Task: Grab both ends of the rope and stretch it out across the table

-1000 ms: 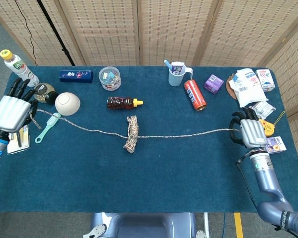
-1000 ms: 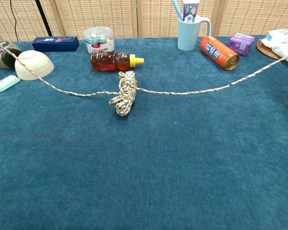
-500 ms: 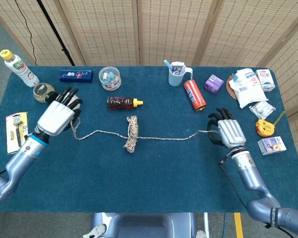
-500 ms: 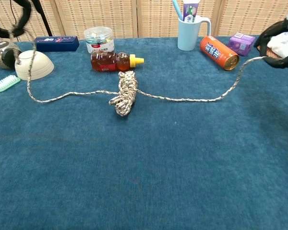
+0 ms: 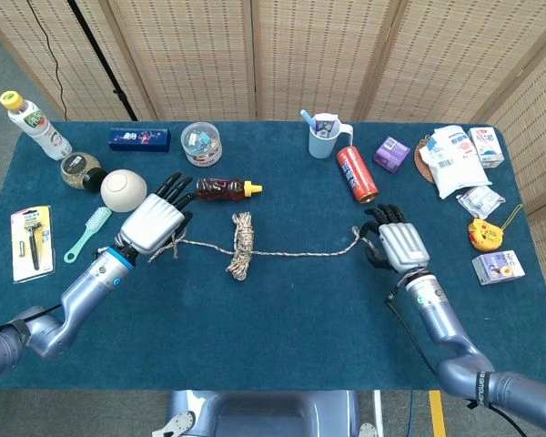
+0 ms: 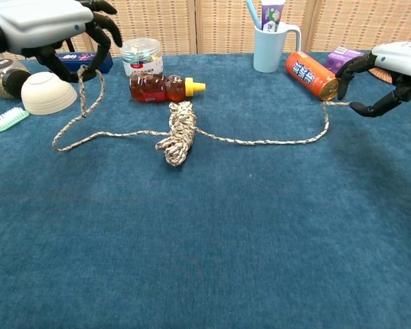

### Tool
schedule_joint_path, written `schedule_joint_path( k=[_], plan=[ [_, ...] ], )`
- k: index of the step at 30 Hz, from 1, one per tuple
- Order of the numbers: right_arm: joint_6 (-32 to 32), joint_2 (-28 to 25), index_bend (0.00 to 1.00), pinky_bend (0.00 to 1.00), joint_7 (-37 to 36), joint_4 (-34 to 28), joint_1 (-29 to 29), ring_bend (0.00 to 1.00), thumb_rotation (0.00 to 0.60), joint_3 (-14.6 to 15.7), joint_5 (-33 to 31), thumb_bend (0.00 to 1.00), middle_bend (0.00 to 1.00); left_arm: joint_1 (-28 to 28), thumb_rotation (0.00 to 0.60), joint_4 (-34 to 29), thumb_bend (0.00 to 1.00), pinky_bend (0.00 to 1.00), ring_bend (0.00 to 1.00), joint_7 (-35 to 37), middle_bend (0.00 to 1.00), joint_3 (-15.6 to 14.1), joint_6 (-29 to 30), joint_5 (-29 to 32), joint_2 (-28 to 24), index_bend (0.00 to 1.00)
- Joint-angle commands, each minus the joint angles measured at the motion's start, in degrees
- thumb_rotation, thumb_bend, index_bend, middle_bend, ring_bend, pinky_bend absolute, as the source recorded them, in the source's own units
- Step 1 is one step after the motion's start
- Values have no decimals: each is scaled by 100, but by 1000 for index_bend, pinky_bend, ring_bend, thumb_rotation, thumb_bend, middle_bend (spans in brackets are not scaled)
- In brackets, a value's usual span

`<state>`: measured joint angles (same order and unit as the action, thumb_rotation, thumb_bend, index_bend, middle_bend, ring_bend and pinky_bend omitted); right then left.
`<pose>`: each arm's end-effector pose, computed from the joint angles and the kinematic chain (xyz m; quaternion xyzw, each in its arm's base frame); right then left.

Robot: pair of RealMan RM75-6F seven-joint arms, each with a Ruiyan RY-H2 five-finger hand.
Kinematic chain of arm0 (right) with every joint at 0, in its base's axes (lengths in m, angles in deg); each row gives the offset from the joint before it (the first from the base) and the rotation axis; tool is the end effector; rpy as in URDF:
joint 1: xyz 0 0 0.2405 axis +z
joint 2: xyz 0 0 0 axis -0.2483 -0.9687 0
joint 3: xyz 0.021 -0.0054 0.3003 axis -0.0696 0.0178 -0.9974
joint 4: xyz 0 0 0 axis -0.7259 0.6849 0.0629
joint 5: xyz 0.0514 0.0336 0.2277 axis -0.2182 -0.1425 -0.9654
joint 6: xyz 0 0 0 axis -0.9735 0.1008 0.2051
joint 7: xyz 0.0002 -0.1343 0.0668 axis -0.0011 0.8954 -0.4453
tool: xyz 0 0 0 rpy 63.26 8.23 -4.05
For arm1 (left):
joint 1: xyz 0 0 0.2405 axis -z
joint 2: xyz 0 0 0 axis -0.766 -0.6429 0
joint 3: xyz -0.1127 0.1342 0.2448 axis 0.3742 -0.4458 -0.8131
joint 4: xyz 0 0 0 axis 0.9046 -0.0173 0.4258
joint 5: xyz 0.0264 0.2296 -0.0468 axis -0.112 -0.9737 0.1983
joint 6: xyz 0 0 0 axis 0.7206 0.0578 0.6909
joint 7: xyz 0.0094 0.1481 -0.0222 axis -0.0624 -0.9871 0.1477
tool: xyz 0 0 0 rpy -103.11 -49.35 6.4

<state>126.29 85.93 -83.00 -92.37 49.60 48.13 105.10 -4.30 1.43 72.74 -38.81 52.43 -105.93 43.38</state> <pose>-0.2570 -0.4001 0.0236 0.6625 -0.4487 0.3918 0.4542 -0.1850 0.4291 0.0349 -0.8080 -0.1557 -0.3700 0.4313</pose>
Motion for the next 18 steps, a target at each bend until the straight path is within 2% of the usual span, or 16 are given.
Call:
schedule_joint_path(
  k=[1,3,4,8,12,18],
  plan=[
    [-45,-14,108,0,65,0,9,0,600,26,-74,537,15,73,600,-106,318,0,0,-197,23,19,-185,186,44,207],
    [-42,-50,23,0,112,-27,-2,0,597,38,-114,532,0,95,600,-257,244,0,0,-355,0,33,-318,345,-9,43],
    [-25,-68,2,0,131,-39,-11,0,588,41,-125,520,0,100,600,-337,214,0,0,-424,0,43,-363,418,-43,5],
    [30,-148,0,0,178,-85,-54,0,539,61,-153,483,0,76,600,-552,188,0,0,-623,0,73,-387,617,-168,0],
    [178,-266,0,0,172,-143,-142,0,529,73,-125,472,0,-52,600,-866,187,0,0,-787,0,93,-327,906,-431,0],
    [411,-474,1,0,103,-250,-317,0,600,82,-101,472,0,-381,600,-1288,187,0,0,-745,0,101,7,1195,-810,0]
  ],
)
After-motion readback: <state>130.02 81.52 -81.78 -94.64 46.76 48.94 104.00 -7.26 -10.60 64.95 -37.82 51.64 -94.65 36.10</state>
